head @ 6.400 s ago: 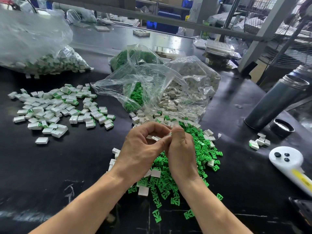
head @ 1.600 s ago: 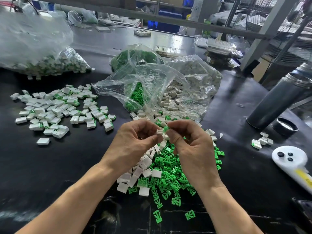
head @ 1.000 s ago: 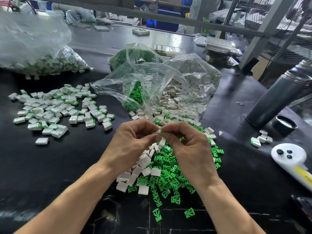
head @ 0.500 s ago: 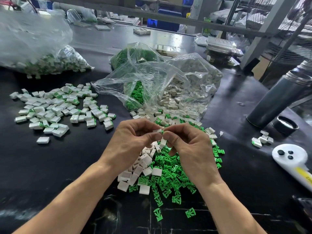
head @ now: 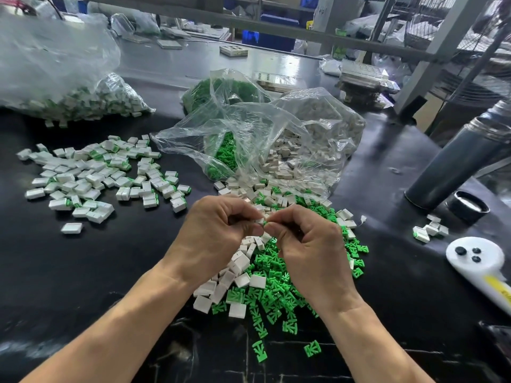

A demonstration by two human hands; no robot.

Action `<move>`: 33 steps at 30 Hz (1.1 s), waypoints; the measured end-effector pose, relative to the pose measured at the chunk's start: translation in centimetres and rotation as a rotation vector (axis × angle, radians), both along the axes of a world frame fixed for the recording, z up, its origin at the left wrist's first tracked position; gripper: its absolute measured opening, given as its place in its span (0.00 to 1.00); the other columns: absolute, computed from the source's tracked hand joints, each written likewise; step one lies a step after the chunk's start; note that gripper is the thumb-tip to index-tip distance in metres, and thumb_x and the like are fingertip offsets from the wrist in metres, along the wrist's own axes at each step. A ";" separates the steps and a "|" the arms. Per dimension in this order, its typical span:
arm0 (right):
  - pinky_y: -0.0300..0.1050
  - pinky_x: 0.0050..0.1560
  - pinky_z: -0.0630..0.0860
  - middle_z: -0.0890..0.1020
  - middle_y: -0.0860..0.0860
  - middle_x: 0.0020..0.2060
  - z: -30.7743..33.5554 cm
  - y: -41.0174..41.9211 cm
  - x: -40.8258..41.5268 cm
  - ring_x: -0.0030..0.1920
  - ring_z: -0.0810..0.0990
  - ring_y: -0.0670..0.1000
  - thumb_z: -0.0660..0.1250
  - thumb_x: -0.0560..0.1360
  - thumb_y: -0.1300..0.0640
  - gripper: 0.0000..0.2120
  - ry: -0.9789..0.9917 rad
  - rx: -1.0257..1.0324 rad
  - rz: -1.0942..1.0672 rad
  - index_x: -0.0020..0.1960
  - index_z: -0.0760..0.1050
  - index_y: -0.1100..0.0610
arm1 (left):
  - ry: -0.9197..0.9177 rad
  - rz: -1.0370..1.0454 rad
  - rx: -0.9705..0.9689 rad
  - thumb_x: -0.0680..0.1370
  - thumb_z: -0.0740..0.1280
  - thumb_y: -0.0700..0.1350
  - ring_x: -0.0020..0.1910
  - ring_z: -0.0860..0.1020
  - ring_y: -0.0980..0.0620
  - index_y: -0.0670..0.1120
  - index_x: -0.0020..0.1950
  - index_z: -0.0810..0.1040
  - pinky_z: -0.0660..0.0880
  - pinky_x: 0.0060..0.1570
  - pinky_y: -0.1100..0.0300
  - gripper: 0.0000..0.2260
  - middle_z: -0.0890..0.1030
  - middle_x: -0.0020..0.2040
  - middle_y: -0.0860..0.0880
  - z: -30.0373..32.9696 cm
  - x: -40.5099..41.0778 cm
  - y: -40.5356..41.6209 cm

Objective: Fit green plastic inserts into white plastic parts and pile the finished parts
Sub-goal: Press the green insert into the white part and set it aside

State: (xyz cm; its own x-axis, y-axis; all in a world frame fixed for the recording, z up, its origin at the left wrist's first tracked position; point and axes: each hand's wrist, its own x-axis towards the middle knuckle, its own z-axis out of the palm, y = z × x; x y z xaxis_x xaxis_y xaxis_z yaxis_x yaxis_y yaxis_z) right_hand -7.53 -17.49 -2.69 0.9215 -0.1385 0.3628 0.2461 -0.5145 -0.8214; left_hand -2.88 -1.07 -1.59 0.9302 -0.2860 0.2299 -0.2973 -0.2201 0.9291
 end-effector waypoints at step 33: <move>0.46 0.30 0.79 0.83 0.51 0.31 -0.1 0.1 -0.3 0.31 0.78 0.48 0.75 0.75 0.66 0.12 0.072 0.349 0.037 0.41 0.85 0.50 | 0.189 0.003 -0.186 0.74 0.73 0.28 0.30 0.78 0.50 0.41 0.45 0.86 0.79 0.33 0.57 0.08 0.85 0.35 0.46 -0.6 -0.2 -0.4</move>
